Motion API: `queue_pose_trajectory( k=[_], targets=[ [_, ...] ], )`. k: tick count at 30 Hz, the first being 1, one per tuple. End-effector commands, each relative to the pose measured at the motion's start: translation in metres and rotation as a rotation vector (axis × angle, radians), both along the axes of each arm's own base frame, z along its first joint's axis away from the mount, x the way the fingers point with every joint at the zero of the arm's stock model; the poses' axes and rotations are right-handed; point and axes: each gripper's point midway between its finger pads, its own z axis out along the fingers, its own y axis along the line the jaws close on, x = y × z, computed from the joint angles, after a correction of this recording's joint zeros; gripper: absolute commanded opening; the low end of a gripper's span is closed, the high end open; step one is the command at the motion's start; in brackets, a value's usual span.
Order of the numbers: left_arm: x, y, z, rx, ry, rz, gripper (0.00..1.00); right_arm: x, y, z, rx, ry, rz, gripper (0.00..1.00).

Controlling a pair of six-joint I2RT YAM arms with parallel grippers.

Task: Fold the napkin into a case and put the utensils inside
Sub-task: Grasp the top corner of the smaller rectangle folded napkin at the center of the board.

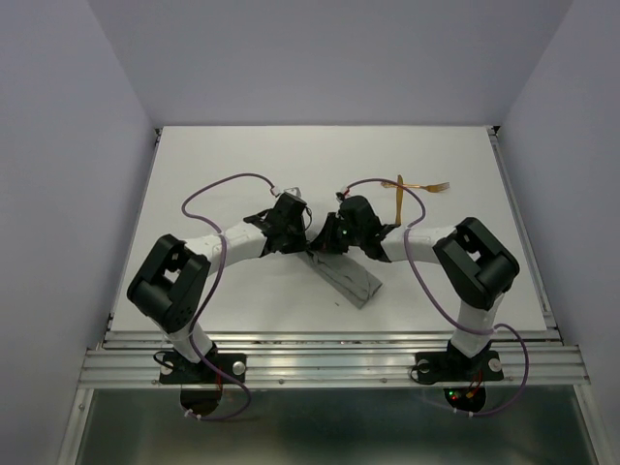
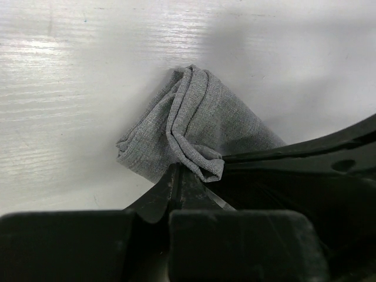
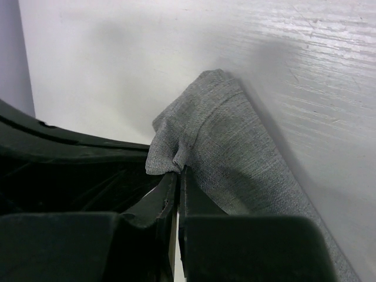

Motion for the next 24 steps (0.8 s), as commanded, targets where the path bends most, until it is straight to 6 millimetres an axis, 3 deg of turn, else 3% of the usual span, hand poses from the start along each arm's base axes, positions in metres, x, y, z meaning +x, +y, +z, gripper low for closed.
queue_pose_trajectory(
  k=[1, 16, 20, 24],
  targets=[
    [0.014, -0.018, 0.034, -0.093, -0.079, -0.011, 0.0, 0.004, 0.003, -0.006, -0.032, -0.009, 0.018, 0.01],
    [0.01, -0.02, 0.041, -0.182, -0.067, -0.035, 0.0, 0.012, -0.015, -0.042, -0.216, 0.012, -0.004, 0.01],
    [0.013, -0.029, 0.049, -0.223, -0.092, -0.074, 0.0, 0.023, -0.016, -0.045, -0.282, -0.002, -0.031, 0.01],
    [0.009, -0.035, 0.047, -0.242, -0.072, -0.109, 0.0, 0.019, -0.02, -0.055, -0.342, 0.025, -0.035, 0.01]
  ],
)
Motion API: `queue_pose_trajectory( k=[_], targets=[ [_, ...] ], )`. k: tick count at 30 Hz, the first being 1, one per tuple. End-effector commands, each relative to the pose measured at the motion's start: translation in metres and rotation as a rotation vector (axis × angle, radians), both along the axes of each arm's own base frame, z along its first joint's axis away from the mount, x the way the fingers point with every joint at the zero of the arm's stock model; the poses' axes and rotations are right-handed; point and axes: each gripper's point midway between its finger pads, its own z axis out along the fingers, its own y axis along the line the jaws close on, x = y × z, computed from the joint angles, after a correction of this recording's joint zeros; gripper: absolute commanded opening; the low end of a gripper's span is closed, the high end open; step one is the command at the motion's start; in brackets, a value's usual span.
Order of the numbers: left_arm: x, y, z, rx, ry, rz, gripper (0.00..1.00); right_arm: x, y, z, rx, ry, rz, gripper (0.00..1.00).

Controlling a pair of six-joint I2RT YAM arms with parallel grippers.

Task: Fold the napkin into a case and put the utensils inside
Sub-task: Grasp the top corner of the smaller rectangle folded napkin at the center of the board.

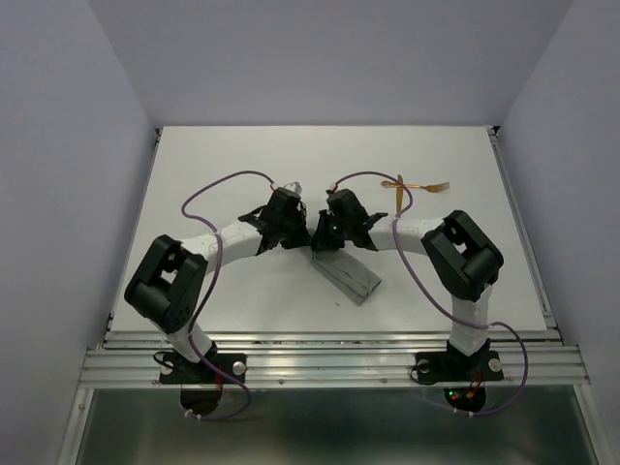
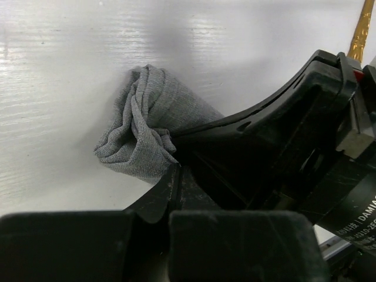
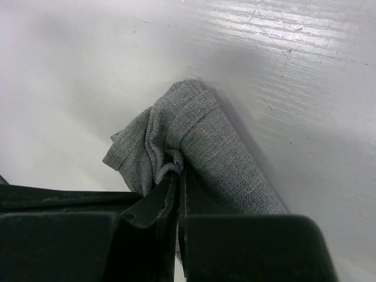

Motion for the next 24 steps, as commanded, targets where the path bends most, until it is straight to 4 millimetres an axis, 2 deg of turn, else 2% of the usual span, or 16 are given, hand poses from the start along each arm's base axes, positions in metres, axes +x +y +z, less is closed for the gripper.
queue_pose_trajectory(
  k=[1, 6, 9, 10, 11, 12, 13, 16, 19, 24],
  targets=[
    [0.003, -0.02, 0.032, -0.108, -0.068, -0.068, 0.0, 0.0, -0.016, -0.023, -0.143, 0.015, -0.029, 0.01],
    [0.002, -0.022, 0.035, -0.124, -0.075, -0.081, 0.0, 0.0, -0.021, -0.025, -0.191, 0.003, -0.041, 0.01],
    [0.002, -0.019, 0.033, -0.118, -0.071, -0.082, 0.0, -0.006, -0.008, -0.006, -0.088, -0.031, 0.015, 0.09],
    [0.003, -0.018, 0.034, -0.111, -0.079, -0.086, 0.0, -0.012, -0.009, -0.006, -0.071, -0.029, 0.023, 0.11],
    [0.004, -0.017, 0.033, -0.103, -0.08, -0.085, 0.0, -0.011, -0.005, 0.01, -0.028, -0.054, 0.023, 0.16],
    [0.005, -0.016, 0.033, -0.097, -0.083, -0.09, 0.0, -0.011, -0.004, 0.018, -0.004, -0.07, 0.022, 0.19],
    [0.005, -0.015, 0.032, -0.082, -0.086, -0.1, 0.0, -0.014, -0.005, 0.028, 0.016, -0.084, 0.019, 0.25],
    [0.006, -0.013, 0.031, -0.064, -0.093, -0.117, 0.0, -0.013, -0.005, 0.045, 0.046, -0.117, 0.015, 0.29],
    [0.006, -0.013, 0.029, -0.041, -0.096, -0.151, 0.0, -0.012, -0.006, 0.063, 0.079, -0.144, 0.023, 0.42],
    [0.004, -0.01, 0.027, -0.021, -0.089, -0.169, 0.0, -0.011, -0.007, 0.079, 0.122, -0.153, 0.006, 0.44]
  ],
)
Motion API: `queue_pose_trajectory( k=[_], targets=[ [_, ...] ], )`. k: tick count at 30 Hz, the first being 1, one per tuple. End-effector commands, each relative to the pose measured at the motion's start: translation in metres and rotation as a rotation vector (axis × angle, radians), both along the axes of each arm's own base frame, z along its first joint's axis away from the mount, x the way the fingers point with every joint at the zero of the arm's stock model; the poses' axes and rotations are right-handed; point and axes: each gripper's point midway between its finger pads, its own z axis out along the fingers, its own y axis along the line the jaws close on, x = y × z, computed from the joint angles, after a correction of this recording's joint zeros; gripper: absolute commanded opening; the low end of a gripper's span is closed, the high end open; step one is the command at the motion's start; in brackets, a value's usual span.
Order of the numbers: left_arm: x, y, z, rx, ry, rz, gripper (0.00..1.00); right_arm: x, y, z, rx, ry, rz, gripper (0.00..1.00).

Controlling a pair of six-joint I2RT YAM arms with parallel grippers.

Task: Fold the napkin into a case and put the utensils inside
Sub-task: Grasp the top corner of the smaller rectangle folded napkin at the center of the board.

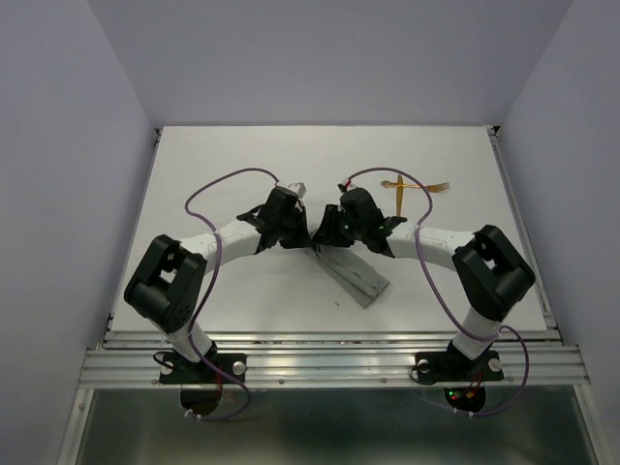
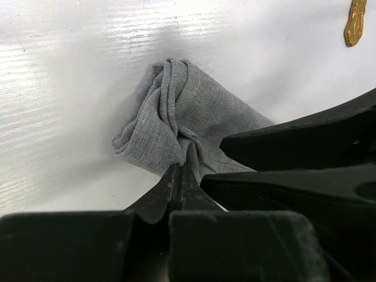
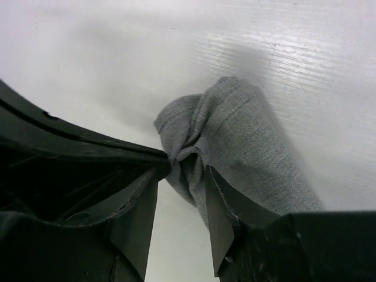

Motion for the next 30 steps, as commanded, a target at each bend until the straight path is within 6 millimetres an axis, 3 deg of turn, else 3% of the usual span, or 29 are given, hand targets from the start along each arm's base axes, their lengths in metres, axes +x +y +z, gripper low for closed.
queue_pose_trajectory(
  k=[1, 4, 5, 8, 12, 19, 30],
  targets=[
    [0.007, -0.009, 0.023, -0.023, -0.065, -0.054, 0.0, 0.008, 0.006, 0.037, 0.099, -0.067, -0.01, 0.44],
    [0.006, -0.009, 0.021, -0.023, -0.058, -0.059, 0.0, 0.014, -0.004, 0.034, 0.096, -0.06, -0.082, 0.38],
    [0.005, -0.009, 0.02, -0.023, -0.058, -0.059, 0.0, 0.017, -0.006, 0.033, 0.098, -0.056, -0.115, 0.27],
    [0.004, -0.008, 0.018, -0.023, -0.056, -0.06, 0.0, 0.02, -0.008, 0.022, 0.096, -0.018, -0.144, 0.09],
    [0.003, -0.008, 0.018, -0.022, -0.055, -0.06, 0.0, 0.018, -0.001, 0.008, 0.095, 0.027, -0.121, 0.01],
    [0.003, -0.009, 0.019, -0.026, -0.055, -0.065, 0.0, 0.014, 0.01, -0.005, 0.117, 0.057, -0.064, 0.01],
    [0.002, -0.01, 0.019, -0.031, -0.053, -0.074, 0.0, 0.019, 0.024, -0.002, 0.162, 0.066, -0.035, 0.01]
  ],
)
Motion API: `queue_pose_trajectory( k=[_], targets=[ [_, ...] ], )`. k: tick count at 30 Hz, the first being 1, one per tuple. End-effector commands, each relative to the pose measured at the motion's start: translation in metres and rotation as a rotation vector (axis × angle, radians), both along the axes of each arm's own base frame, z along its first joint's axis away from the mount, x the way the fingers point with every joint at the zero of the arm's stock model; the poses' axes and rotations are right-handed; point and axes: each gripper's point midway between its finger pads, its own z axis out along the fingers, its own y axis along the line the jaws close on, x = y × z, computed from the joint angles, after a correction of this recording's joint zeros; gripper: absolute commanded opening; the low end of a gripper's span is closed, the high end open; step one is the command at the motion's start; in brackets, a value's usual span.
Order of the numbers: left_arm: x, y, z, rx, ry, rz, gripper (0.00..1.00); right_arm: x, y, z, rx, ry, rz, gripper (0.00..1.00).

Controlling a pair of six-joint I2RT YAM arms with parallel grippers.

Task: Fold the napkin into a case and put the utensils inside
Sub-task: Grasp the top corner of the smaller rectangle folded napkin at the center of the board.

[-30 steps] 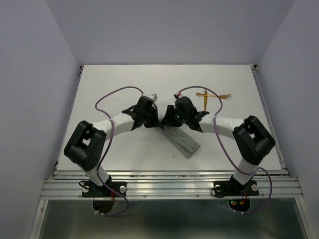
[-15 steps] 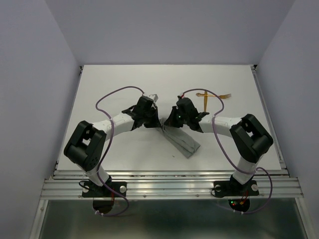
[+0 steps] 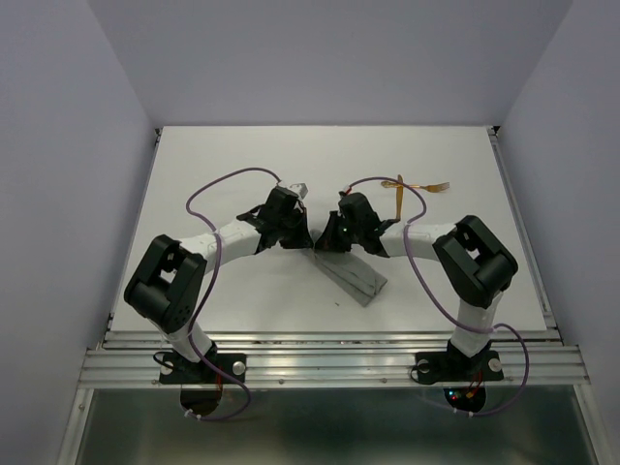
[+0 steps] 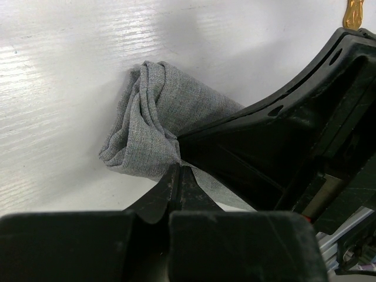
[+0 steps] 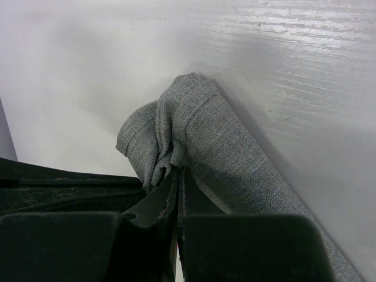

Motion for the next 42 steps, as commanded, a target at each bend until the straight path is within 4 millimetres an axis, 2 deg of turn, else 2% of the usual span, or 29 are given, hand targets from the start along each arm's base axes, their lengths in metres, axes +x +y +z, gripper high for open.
queue_pose_trajectory(
  k=[1, 3, 6, 12, 27, 30, 33, 37, 38, 41, 42],
  targets=[
    [0.006, -0.008, 0.019, -0.032, -0.045, -0.029, 0.0, 0.016, 0.015, 0.027, 0.076, -0.067, 0.0, 0.01],
    [0.006, -0.008, 0.02, -0.029, -0.048, -0.028, 0.0, 0.017, 0.011, 0.029, 0.072, -0.079, -0.021, 0.01],
    [0.006, -0.007, 0.019, -0.025, -0.047, -0.027, 0.0, 0.019, 0.005, 0.048, 0.086, -0.13, -0.052, 0.01],
    [0.006, -0.006, 0.017, -0.019, -0.045, -0.024, 0.0, 0.019, 0.004, 0.055, 0.093, -0.151, -0.047, 0.01],
    [0.006, -0.007, 0.018, -0.022, -0.045, -0.028, 0.0, 0.014, 0.027, 0.01, 0.103, -0.04, 0.031, 0.01],
    [0.007, -0.008, 0.017, -0.022, -0.044, -0.03, 0.0, 0.013, 0.026, -0.01, 0.074, 0.006, 0.021, 0.01],
    [0.008, -0.008, 0.019, -0.022, -0.048, -0.028, 0.0, 0.015, 0.023, -0.017, 0.051, 0.021, -0.011, 0.01],
    [0.009, -0.004, 0.016, -0.005, -0.048, -0.016, 0.0, 0.014, 0.026, 0.002, 0.09, -0.009, 0.007, 0.01],
    [0.009, -0.002, 0.015, -0.002, -0.045, -0.014, 0.0, 0.014, 0.025, 0.013, 0.1, -0.033, 0.013, 0.01],
    [0.008, 0.0, 0.012, 0.002, -0.042, -0.011, 0.0, 0.013, 0.021, 0.028, 0.108, -0.066, 0.002, 0.01],
    [0.007, 0.0, 0.011, 0.003, -0.043, -0.01, 0.0, 0.014, 0.018, 0.042, 0.118, -0.095, -0.013, 0.01]
  ],
)
